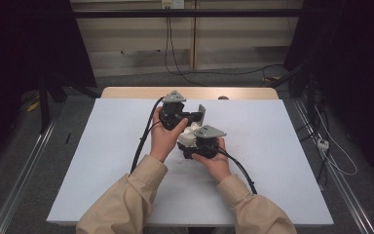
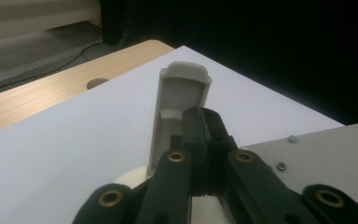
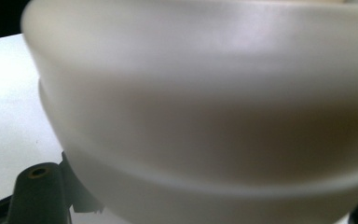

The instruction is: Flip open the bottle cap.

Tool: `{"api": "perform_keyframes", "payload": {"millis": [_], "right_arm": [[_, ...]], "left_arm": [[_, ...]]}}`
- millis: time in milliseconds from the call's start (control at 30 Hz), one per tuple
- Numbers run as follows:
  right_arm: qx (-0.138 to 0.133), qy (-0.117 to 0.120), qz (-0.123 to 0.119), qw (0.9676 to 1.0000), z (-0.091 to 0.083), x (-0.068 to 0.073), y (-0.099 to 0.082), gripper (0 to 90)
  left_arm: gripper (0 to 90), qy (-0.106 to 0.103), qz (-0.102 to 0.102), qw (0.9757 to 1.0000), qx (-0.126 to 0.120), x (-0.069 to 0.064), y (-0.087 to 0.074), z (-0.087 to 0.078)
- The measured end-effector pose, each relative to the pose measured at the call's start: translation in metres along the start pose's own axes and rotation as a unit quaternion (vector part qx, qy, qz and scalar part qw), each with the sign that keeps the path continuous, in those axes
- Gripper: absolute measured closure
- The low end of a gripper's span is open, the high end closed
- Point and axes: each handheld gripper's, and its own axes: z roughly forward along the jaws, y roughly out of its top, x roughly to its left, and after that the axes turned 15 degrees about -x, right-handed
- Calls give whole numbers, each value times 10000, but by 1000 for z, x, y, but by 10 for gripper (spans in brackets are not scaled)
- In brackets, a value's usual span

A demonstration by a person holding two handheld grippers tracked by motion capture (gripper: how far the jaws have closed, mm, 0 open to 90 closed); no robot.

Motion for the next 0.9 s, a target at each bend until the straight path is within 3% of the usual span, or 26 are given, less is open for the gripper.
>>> {"api": "perform_keyframes", "payload": {"millis": [900], "right_arm": [[9,1,-1,10000,0,0,0,186]], "left_arm": [[900,-41,25,10000,61,-1,-1,13]]}}
